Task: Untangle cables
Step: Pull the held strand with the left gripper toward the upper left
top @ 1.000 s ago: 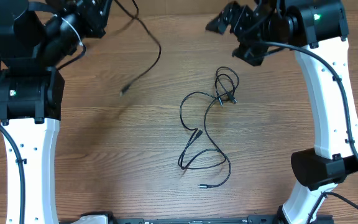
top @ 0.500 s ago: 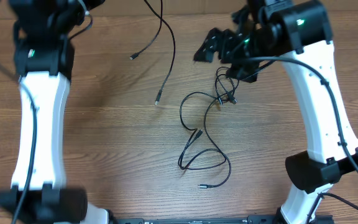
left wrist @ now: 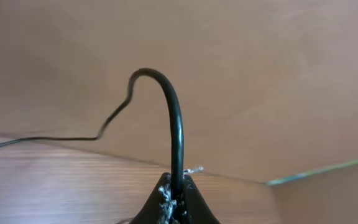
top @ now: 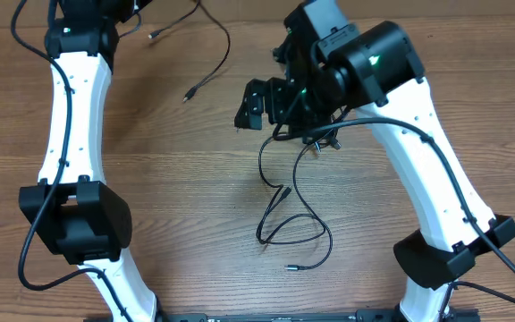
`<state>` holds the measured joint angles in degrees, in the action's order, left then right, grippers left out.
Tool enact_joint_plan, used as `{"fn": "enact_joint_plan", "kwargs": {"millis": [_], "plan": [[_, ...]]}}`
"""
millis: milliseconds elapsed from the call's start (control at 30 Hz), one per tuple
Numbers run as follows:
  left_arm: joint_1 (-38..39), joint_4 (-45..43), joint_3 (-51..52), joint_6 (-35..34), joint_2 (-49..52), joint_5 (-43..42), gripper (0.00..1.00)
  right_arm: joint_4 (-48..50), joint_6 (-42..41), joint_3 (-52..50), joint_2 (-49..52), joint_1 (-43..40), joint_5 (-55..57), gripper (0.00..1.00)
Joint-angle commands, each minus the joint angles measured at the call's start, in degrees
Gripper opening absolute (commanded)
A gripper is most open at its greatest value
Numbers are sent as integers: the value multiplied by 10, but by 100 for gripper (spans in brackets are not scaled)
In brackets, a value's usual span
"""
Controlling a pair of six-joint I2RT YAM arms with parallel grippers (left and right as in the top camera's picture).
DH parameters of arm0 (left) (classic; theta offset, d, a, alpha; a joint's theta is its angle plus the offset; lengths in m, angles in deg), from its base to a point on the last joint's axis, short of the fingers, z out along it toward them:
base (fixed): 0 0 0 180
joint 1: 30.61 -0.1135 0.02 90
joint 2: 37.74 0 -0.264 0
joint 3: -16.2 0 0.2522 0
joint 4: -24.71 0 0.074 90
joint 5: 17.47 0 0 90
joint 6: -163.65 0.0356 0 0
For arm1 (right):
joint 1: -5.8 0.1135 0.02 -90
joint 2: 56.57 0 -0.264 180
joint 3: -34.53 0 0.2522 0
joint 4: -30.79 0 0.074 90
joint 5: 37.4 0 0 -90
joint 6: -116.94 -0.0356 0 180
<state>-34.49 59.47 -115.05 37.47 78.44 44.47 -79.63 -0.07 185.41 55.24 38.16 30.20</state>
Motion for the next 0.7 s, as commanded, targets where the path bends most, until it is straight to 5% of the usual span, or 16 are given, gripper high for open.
{"fn": "enact_joint_plan", "kwargs": {"millis": [0, 233, 500, 667], "plan": [[-27, 31, -21, 95, 6, 77, 4, 0, 5, 1, -10, 8, 28, 99], [-96, 86, -15, 234, 13, 181, 4, -4, 5, 1, -10, 10, 48, 99], [-185, 30, -15, 324, 88, 196, 4, -4, 5, 1, -10, 10, 48, 100], [-239, -32, -15, 359, 118, 381, 4, -4, 5, 1, -10, 10, 48, 100]]}}
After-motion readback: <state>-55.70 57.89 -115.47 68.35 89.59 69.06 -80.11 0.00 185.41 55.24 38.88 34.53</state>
